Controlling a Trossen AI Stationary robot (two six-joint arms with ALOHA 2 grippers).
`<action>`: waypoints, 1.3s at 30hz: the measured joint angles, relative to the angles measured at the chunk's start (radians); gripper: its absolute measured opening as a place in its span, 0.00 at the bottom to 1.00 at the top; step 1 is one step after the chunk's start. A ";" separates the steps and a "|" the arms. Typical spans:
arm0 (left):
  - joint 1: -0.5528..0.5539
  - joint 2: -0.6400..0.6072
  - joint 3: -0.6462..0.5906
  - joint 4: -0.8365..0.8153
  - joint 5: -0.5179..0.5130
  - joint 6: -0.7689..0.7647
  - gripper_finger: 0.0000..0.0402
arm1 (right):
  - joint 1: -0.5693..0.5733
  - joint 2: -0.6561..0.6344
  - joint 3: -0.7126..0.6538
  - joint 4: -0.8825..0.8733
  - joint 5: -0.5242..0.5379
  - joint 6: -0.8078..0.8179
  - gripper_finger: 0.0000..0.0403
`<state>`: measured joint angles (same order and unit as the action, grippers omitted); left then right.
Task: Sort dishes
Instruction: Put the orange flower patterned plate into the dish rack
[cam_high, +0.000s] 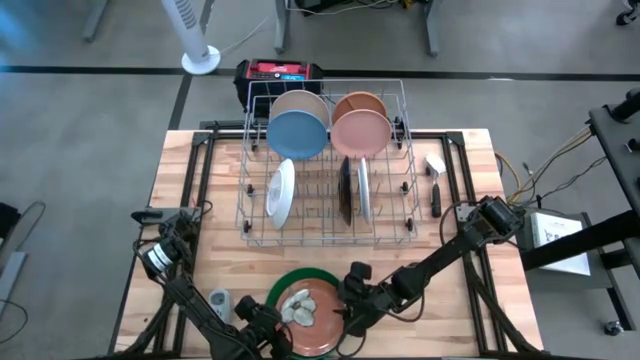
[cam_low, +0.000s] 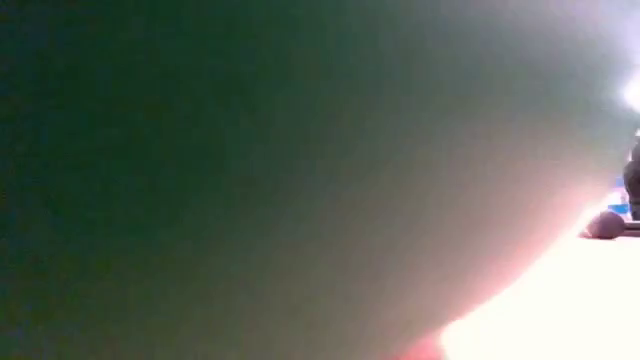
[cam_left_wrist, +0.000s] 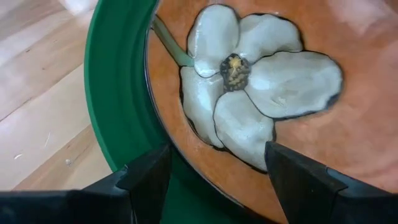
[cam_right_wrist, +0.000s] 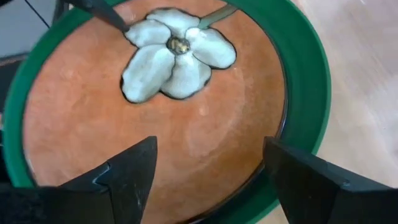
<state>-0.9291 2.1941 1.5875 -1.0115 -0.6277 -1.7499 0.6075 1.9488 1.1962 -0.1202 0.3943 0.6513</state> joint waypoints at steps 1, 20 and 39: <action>0.000 0.009 0.001 -0.001 0.001 -0.003 0.61 | 0.000 0.000 -0.005 0.001 0.000 -0.016 0.71; 0.000 0.034 0.003 -0.001 -0.058 -0.009 0.55 | -0.003 0.000 -0.062 0.010 0.002 0.097 0.71; 0.002 0.034 0.002 0.006 -0.062 -0.013 0.55 | -0.023 -0.004 -0.102 0.045 -0.058 0.244 0.68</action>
<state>-0.9276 2.2284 1.5898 -1.0051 -0.6900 -1.7633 0.5845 1.9446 1.0945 -0.0755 0.3363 0.8953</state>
